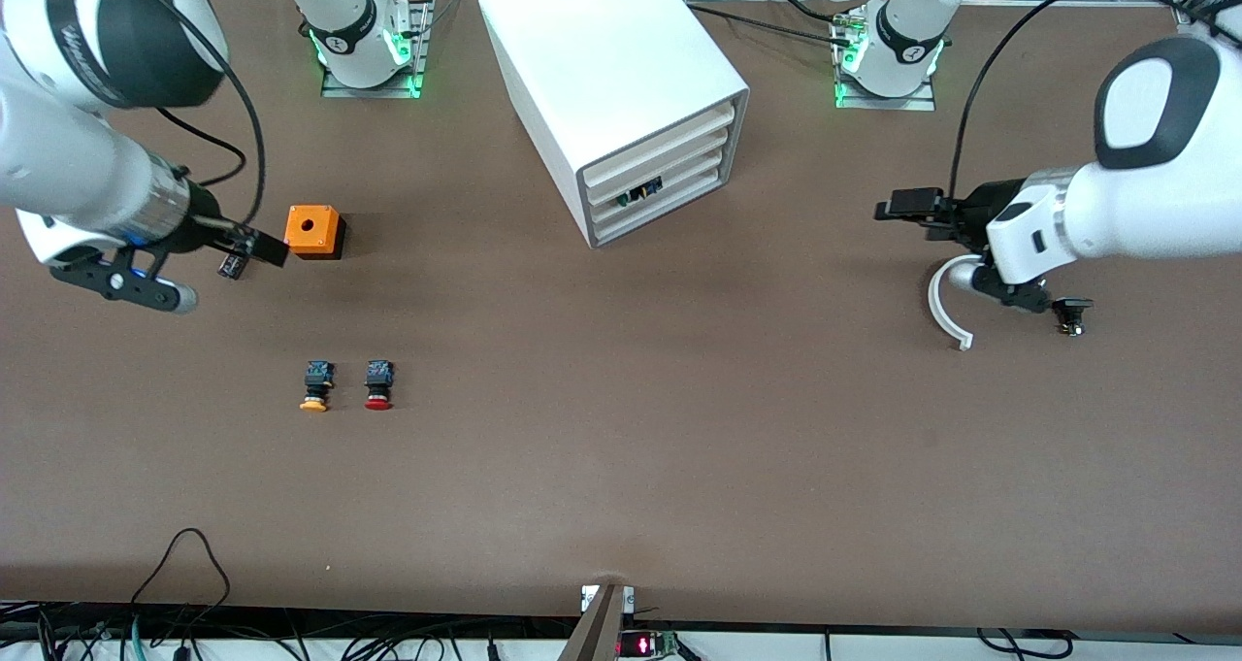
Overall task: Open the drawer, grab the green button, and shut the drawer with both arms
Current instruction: 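Reach the left gripper to the drawer handle while the right gripper moves, then pull the cabinet drawer open with the left gripper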
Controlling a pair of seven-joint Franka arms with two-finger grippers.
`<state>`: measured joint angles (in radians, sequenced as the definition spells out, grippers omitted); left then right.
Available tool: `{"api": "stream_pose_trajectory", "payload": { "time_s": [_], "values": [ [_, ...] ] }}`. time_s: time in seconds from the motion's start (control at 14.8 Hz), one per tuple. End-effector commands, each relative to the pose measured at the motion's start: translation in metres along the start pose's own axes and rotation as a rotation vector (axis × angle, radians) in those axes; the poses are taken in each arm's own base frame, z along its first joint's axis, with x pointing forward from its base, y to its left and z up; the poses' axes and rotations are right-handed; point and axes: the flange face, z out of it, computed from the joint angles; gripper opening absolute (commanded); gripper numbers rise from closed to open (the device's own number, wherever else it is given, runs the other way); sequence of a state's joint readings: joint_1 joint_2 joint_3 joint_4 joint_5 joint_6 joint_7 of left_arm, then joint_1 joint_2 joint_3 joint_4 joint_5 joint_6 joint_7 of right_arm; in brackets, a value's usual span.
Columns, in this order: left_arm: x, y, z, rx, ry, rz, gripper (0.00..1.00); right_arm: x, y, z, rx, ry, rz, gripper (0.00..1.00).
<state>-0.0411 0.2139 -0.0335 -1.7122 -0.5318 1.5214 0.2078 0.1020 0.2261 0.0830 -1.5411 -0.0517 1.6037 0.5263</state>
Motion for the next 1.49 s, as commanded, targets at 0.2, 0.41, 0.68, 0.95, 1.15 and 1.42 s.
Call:
{"api": "stream_pose_trajectory", "payload": {
  "time_s": [0.2, 0.41, 0.68, 0.95, 1.15, 1.42],
  "values": [
    [0.027, -0.051, 0.115, -0.361, -0.019, 0.291, 0.99, 0.024, -0.088, 0.003, 0.031, 0.021, 0.145, 1.00],
    [0.016, -0.061, 0.189, -0.521, 0.043, 0.328, 0.98, 0.021, -0.116, 0.007, 0.051, 0.023, 0.252, 1.00],
    [-0.010, -0.054, 0.281, -0.619, 0.113, 0.406, 0.96, 0.018, -0.143, 0.009, 0.123, -0.022, 0.364, 1.00],
    [-0.025, -0.076, 0.357, -0.713, 0.128, 0.488, 0.69, 0.021, -0.160, 0.008, 0.219, -0.104, 0.490, 1.00],
    [-0.030, -0.075, 0.396, -0.804, 0.168, 0.501, 0.42, 0.021, -0.172, 0.008, 0.291, -0.148, 0.566, 0.99],
    [-0.031, -0.070, 0.406, -0.823, 0.159, 0.450, 0.41, 0.021, -0.190, 0.011, 0.324, -0.173, 0.628, 0.99]
  ]
}}
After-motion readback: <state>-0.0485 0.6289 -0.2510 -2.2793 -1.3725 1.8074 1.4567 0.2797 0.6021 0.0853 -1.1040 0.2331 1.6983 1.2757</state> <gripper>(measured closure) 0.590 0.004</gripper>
